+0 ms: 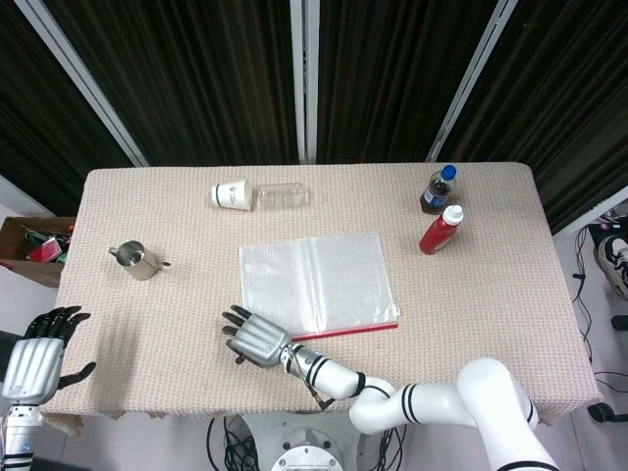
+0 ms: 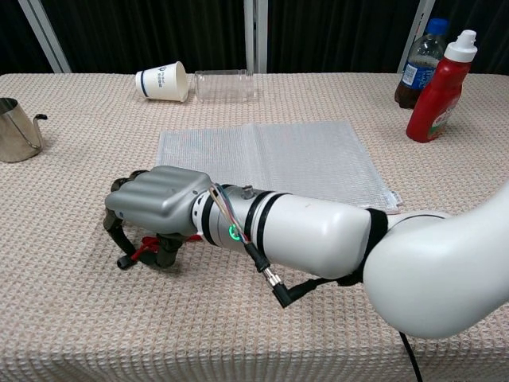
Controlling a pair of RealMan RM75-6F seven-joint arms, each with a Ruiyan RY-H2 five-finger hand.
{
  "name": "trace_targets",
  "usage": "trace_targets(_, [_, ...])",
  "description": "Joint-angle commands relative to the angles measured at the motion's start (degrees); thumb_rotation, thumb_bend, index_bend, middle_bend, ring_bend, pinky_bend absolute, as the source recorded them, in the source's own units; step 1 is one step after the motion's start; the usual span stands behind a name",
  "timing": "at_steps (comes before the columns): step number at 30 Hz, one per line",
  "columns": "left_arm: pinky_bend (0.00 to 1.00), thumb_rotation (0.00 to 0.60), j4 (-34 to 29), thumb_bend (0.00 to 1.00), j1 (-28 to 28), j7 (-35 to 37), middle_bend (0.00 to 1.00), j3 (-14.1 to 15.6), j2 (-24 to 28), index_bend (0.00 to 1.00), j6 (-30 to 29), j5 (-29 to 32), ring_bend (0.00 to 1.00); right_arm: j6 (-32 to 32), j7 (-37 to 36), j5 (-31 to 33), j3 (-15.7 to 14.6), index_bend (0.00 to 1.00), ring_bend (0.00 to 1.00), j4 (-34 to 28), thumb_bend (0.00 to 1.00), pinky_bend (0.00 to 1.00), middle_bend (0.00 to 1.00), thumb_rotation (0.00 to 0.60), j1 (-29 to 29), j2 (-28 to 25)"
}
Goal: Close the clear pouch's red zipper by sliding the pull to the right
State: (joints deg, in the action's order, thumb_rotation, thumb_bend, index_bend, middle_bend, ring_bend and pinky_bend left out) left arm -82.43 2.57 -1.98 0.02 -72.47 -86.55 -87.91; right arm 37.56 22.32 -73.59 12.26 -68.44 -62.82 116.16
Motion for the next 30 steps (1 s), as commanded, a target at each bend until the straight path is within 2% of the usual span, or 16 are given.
trace_targets(1, [0.19, 0.600, 0.1, 0.13, 0.0, 0.0, 0.17, 0.0, -0.1, 0.25, 0.0, 0.0, 0.14, 0.5, -0.2, -0.2, -0.2, 0.57, 0.00, 0.6, 0.39, 0.00, 0.25, 0.600, -0.1, 0.5])
trace_targets(10, [0.19, 0.600, 0.4, 0.13, 0.8, 1.4, 0.17, 0.1, -0.1, 0.25, 1.1, -0.6, 0.14, 6.4, -3.1, -5.6, -2.2, 0.74, 0.00, -1.1, 0.45, 0.00, 0.35, 0.600, 1.5, -0.5])
trace_targets(14, [0.19, 0.600, 0.8, 0.13, 3.2, 6.7, 0.17, 0.1, -0.1, 0.25, 3.8, -2.0, 0.14, 11.8, -5.1, -10.8, -3.8, 0.80, 0.01, -4.3, 0.47, 0.00, 0.39, 0.600, 3.0, -3.3])
trace_targets(20, [0.19, 0.600, 2.1, 0.13, 9.2, 16.3, 0.17, -0.5, -1.3, 0.25, 8.8, -5.7, 0.14, 16.6, -6.1, -16.4, -5.2, 0.87, 0.05, -8.1, 0.48, 0.00, 0.42, 0.600, 4.0, -7.7])
trace_targets(26, [0.19, 0.600, 4.8, 0.13, 16.6, 25.4, 0.17, -1.5, -5.6, 0.25, 13.3, -9.4, 0.14, 20.3, -7.4, -21.1, -5.5, 0.90, 0.08, -10.0, 0.48, 0.02, 0.44, 0.600, 4.1, -10.8])
trace_targets(30, [0.19, 0.600, 8.0, 0.13, 21.0, 31.3, 0.16, -2.5, -9.7, 0.26, 15.3, -10.4, 0.13, 23.4, -8.9, -24.2, -5.3, 0.92, 0.07, -9.0, 0.48, 0.02, 0.41, 0.600, 3.8, -11.2])
